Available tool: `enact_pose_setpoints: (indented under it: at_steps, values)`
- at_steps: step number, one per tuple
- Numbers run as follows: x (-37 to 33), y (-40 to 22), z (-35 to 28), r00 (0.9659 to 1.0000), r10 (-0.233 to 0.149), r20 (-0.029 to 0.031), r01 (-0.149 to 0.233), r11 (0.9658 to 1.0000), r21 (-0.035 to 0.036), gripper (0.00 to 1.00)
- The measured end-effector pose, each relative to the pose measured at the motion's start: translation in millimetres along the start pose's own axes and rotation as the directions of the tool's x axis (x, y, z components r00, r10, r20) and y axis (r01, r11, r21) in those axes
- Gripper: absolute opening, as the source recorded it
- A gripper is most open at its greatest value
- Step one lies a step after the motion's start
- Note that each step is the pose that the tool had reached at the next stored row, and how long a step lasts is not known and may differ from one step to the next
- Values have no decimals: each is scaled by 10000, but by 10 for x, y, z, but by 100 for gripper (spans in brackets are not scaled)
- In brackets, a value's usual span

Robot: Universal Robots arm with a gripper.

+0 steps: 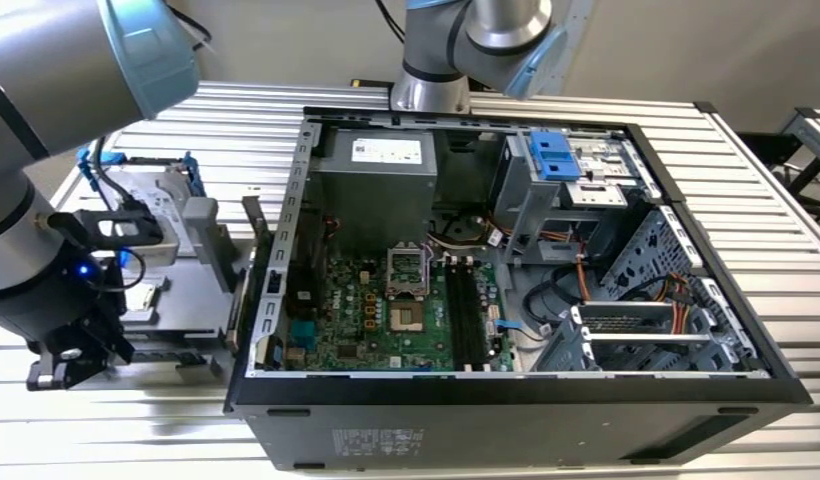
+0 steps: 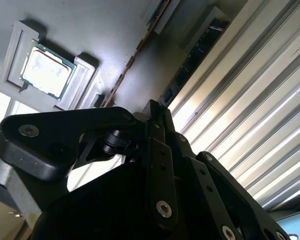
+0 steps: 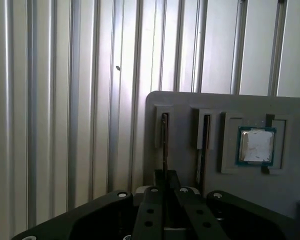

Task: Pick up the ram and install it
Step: 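Pick up the ram and move it above insertion slot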

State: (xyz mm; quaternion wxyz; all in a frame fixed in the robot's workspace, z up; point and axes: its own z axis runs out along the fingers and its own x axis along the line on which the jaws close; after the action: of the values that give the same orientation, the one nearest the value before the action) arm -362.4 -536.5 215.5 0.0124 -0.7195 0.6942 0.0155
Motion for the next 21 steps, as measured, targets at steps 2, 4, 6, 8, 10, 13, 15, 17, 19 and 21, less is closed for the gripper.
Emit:
enact_pose_setpoints:
  at_steps: [2, 4, 6, 8, 10, 13, 15, 17, 19, 21]
  values:
    - [0, 0, -11, 10000, 53, 1, -53, 10000, 3, 0]
    - [-1, 0, -25, 9999, 106, 2, -106, 9999, 6, 0]
    - [-2, 0, -42, 9999, 148, 2, -148, 9999, 7, 0]
    - [-2, 1, -58, 9998, 178, 1, -178, 9998, 8, 0]
    - [-3, 1, -79, 9998, 193, 2, -193, 9998, 9, 0]
    - [-5, 4, -120, 9998, 216, 1, -216, 9998, 12, 0]
    - [-6, 5, -142, 9997, 225, 2, -225, 9997, 22, 0]
    - [-7, 6, -166, 9997, 228, 2, -228, 9997, 23, 0]
    - [-8, 6, -193, 9997, 229, 2, -229, 9997, 23, 0]
    - [-9, 6, -217, 9997, 229, 2, -229, 9997, 23, 0]
